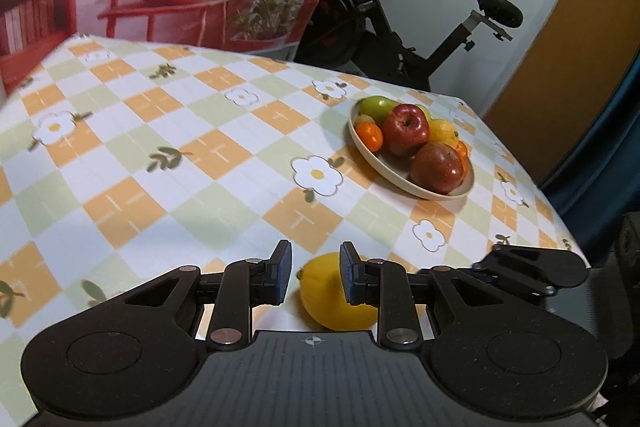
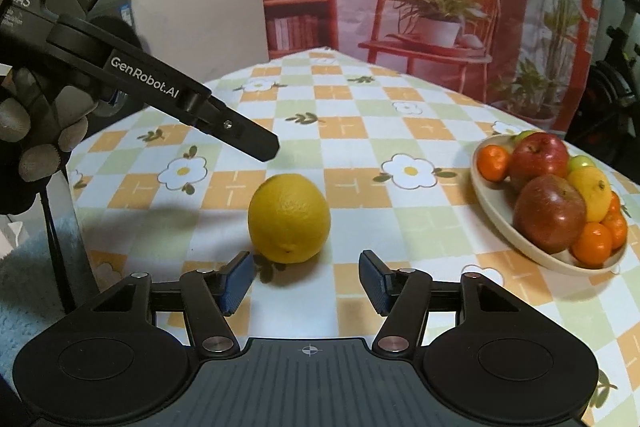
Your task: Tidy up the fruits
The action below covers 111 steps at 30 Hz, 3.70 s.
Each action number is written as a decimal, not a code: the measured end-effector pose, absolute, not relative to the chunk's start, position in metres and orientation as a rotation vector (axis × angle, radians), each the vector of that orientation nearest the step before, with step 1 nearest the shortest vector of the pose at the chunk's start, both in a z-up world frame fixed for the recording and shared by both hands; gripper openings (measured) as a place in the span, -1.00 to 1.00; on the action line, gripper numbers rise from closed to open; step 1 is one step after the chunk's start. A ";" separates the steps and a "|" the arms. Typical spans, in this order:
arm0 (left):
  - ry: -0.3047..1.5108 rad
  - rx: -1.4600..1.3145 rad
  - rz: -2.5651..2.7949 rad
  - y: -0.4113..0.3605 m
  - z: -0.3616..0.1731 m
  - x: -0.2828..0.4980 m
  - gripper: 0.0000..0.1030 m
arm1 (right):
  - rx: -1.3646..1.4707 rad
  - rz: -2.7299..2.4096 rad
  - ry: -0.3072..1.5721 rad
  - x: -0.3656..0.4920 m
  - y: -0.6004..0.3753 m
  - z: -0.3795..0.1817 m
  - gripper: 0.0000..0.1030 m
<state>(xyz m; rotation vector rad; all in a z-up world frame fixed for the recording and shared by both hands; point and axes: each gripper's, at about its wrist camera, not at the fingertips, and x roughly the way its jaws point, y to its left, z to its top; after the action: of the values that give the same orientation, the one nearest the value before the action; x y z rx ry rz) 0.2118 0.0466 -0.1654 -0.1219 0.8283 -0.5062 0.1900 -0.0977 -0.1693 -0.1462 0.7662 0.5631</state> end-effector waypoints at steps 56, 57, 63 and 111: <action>0.823 -0.233 -0.625 0.003 -0.151 0.246 -0.29 | -0.020 0.592 0.710 0.219 -0.121 -0.158 -0.10; 0.818 -0.230 -0.628 0.000 -0.148 0.247 -0.29 | -0.021 0.586 0.700 0.221 -0.126 -0.154 -0.10; 0.801 -0.223 -0.653 -0.025 -0.135 0.258 -0.29 | -0.018 0.558 0.667 0.228 -0.152 -0.141 -0.10; 0.894 -0.490 -0.727 -0.043 -0.200 0.371 -0.31 | -0.280 0.383 0.940 0.342 -0.150 -0.160 -0.14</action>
<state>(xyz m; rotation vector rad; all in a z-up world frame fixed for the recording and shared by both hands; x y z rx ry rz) 0.3712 -0.0428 -0.1999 -0.4895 0.8944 -0.7274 0.3418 -0.1504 -0.1601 -0.2798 0.9401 0.3832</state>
